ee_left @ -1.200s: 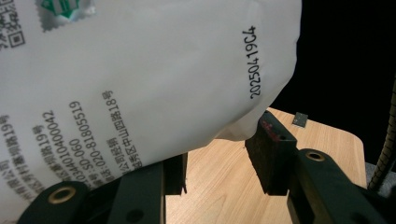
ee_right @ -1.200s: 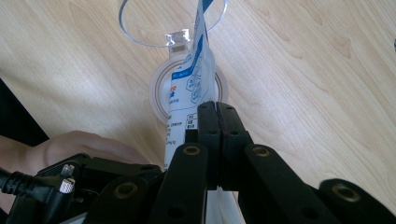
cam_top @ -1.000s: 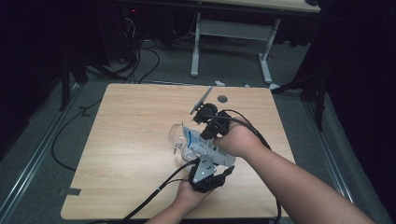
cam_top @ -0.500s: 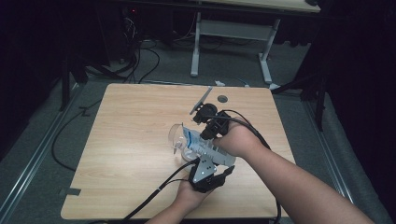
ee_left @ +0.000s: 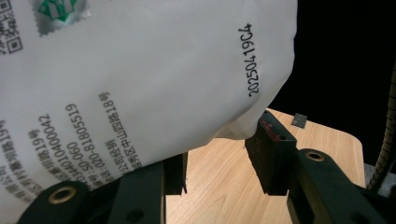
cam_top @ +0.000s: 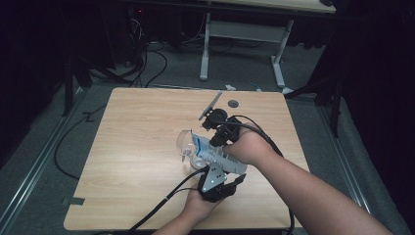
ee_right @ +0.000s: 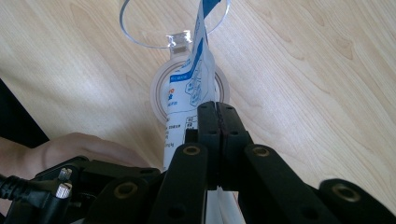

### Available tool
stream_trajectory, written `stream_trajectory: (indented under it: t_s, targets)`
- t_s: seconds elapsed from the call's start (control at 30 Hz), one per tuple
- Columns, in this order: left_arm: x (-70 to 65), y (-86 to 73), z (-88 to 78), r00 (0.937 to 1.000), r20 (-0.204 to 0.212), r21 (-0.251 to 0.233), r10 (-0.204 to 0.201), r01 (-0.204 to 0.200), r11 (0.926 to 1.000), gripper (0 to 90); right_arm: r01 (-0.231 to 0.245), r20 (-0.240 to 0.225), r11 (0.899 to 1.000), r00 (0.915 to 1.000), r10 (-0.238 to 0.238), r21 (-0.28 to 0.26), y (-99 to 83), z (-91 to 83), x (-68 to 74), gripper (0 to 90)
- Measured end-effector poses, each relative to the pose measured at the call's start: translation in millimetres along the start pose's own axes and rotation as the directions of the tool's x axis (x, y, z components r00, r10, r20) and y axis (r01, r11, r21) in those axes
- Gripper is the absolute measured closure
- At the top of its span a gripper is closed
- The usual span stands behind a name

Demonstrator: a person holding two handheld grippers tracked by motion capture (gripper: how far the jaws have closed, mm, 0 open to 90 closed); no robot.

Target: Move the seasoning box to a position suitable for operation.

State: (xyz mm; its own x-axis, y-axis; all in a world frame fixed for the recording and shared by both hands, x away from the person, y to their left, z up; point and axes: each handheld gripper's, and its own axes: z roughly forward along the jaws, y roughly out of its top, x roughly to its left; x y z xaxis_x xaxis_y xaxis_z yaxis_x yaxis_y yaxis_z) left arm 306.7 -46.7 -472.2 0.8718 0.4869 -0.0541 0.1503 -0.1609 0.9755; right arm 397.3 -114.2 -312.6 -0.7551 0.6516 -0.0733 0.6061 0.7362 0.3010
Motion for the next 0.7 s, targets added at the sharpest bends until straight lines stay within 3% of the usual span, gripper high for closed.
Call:
stream_trajectory:
  t_s: [0.7]
  targets:
    - [-0.6, -0.3, 0.0, 1.0000, 0.002, 0.001, 0.002, -0.002, 1.0000, 60.4, 0.011, -0.003, 1.000, 0.9999, -0.011, 0.003, 0.5, 2.7, -0.3, 89.9]
